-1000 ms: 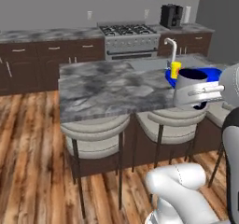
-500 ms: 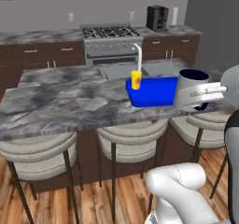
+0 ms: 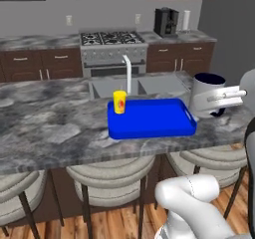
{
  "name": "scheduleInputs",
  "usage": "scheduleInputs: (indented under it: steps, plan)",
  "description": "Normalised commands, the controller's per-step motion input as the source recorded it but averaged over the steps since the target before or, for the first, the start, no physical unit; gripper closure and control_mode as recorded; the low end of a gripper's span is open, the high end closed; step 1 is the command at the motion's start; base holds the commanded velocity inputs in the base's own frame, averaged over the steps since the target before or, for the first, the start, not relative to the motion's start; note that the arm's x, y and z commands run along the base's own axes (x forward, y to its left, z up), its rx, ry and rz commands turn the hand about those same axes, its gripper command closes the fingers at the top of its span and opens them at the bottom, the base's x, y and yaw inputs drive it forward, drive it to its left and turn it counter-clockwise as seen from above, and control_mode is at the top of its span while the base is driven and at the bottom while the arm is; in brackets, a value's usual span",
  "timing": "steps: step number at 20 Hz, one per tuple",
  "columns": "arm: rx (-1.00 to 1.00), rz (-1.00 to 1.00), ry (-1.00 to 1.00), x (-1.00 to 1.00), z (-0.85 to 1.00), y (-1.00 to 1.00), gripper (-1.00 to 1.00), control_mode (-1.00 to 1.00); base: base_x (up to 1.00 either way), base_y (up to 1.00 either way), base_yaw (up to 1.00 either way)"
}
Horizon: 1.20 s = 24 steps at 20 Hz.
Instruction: There is a tray on the dining counter. Grab the cup, mug, and pitcher and place them on the tray. The pitcher may be placed next to the tray if it cannot fit the tray.
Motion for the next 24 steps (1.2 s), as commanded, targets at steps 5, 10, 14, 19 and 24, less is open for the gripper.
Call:
scheduleInputs:
  steps: [5,10,14,19,24]
  plan:
    - [0.0,0.0,0.0,0.0,0.0,0.0,1.0,1.0,0.77,0.0,0.0]
    - [0.0,0.0,0.0,0.0,0.0,0.0,1.0,1.0,0.4,0.0,0.0]
    - [0.01,0.01,0.01,0.18,-0.1,0.0,1.0,-1.0,0.1,0.0,0.0]
    - [0.01,0.16,0.09,0.64,-0.6,0.0,1.0,-1.0,0.0,0.0,0.0]
    - [0.0,0.16,0.04,0.57,-0.66,0.0,1.0,-1.0,0.0,0.0,0.0]
